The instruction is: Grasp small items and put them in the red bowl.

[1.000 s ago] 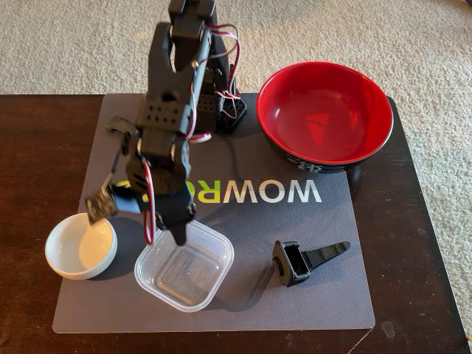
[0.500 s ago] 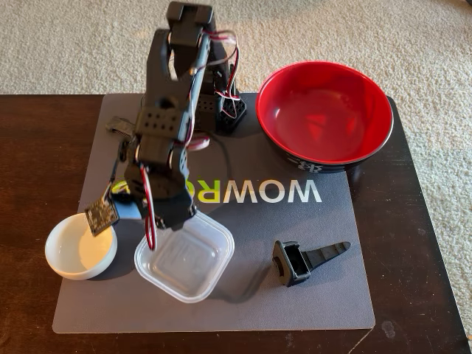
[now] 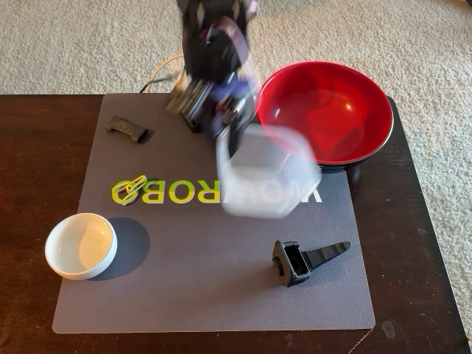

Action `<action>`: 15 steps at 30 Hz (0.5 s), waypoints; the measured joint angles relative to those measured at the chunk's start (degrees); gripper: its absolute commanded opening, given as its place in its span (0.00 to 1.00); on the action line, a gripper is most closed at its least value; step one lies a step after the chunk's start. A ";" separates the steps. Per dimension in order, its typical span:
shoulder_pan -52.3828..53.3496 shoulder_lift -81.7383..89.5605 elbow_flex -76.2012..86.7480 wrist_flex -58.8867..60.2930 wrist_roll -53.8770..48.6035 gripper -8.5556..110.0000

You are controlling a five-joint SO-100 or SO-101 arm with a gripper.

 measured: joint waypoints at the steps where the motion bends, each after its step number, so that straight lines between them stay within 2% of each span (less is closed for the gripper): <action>1: -3.43 1.41 0.00 0.70 0.00 0.07; 5: -15.29 1.85 -0.09 2.20 -0.53 0.07; 13: -31.55 -6.94 -1.23 3.96 -2.29 0.07; 15: -35.24 -8.79 -1.14 3.96 -3.78 0.11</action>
